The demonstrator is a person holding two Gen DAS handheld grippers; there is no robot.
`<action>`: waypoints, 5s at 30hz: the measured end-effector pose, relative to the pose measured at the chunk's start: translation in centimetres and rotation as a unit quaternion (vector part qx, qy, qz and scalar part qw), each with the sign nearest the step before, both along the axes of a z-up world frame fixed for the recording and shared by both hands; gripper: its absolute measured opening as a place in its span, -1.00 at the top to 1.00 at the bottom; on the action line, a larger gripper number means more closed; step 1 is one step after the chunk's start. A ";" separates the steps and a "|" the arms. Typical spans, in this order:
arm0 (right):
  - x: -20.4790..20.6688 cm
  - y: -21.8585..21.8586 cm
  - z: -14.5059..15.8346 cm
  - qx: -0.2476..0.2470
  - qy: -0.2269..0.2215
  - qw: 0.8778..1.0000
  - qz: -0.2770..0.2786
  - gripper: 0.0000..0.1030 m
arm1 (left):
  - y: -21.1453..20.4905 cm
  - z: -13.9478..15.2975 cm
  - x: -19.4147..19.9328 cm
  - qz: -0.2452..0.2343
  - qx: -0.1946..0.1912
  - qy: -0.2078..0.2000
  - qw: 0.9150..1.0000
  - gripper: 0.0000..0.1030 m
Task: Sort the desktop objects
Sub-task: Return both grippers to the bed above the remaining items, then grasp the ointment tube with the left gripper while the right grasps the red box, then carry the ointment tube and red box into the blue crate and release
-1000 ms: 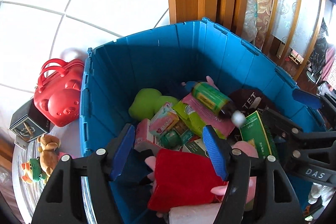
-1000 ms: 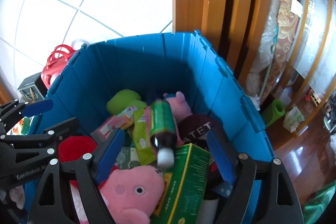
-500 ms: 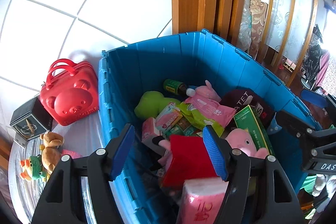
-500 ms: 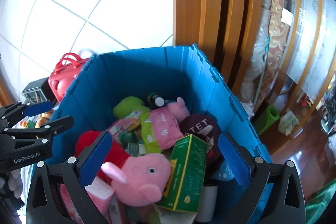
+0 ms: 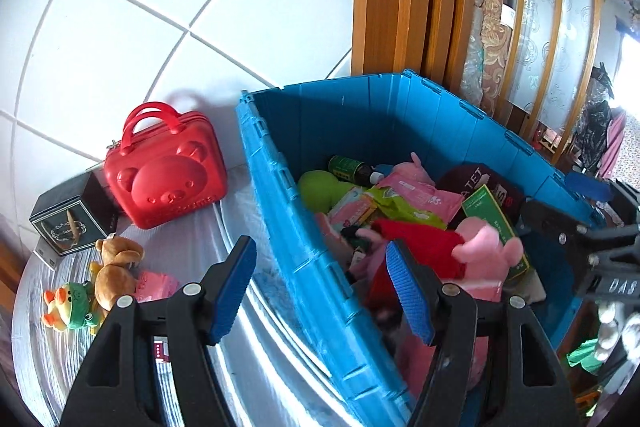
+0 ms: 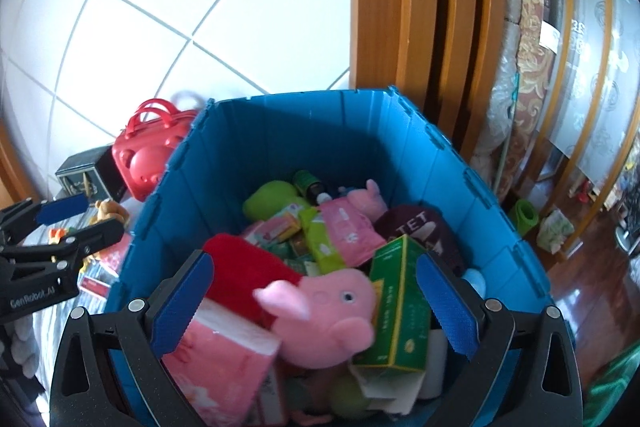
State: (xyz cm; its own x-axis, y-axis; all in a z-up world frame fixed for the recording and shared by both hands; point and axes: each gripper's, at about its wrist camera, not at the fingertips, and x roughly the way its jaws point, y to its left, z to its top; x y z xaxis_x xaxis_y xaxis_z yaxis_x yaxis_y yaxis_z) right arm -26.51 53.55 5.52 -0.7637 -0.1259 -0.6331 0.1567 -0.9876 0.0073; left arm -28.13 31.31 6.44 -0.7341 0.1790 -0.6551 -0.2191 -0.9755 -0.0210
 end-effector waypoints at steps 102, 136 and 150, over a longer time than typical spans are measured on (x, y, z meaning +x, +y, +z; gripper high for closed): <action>10.7 -26.1 -5.8 -0.024 0.075 0.964 0.255 0.15 | -21.9 -8.9 13.3 0.171 0.052 0.063 0.982 0.67; -0.1 9.3 -5.8 -0.013 0.091 0.995 -0.043 0.15 | 14.7 -2.9 -0.2 -0.036 0.013 0.032 0.999 0.67; -0.7 9.7 -6.3 -0.003 0.085 0.995 -0.060 0.00 | 14.3 -3.2 -0.4 -0.003 -0.002 0.030 1.000 -0.11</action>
